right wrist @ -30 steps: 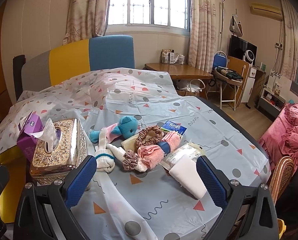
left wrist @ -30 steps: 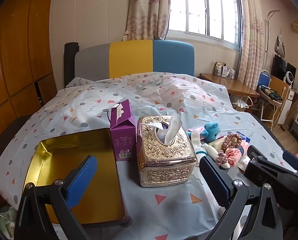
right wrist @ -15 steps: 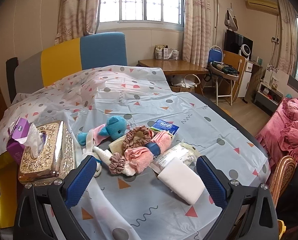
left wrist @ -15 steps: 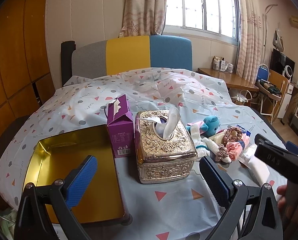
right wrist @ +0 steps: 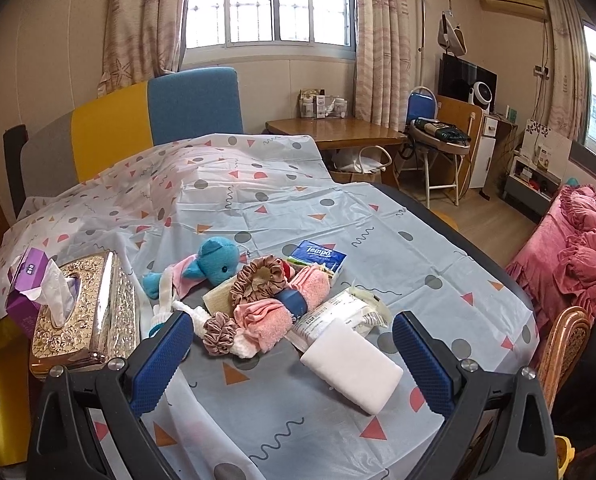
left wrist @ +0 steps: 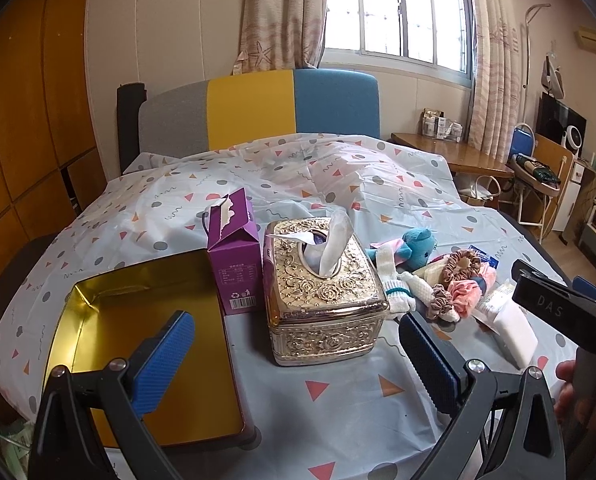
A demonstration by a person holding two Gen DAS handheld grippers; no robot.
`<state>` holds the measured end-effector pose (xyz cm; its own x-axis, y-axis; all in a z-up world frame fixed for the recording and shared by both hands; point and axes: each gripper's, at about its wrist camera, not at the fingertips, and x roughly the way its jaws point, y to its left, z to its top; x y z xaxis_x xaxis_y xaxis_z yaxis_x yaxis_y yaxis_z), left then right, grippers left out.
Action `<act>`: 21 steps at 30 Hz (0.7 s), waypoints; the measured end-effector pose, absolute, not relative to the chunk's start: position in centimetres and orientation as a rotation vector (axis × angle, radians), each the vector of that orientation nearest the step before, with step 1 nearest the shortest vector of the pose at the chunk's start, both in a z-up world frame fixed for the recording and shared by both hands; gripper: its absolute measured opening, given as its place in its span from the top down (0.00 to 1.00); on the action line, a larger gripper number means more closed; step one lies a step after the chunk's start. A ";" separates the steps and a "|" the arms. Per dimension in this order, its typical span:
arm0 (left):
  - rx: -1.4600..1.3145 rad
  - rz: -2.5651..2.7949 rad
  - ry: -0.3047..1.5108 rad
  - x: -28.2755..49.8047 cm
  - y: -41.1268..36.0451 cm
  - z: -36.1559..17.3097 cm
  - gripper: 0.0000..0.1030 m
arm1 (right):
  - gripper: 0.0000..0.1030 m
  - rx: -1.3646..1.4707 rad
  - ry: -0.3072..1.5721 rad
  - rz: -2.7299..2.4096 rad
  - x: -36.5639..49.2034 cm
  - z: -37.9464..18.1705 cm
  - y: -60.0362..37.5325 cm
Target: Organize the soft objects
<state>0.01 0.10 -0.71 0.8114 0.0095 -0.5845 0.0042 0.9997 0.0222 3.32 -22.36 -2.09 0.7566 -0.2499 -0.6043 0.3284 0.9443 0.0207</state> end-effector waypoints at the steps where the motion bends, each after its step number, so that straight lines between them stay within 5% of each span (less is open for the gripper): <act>1: 0.024 0.003 0.626 0.0 0.0 -0.7 0.00 | 0.01 0.126 0.639 -0.316 3.3 -2.1 -22.3; 21: 0.025 -0.006 0.630 0.0 -0.2 -0.7 0.00 | 0.01 0.126 0.633 -0.313 3.2 -1.9 -22.4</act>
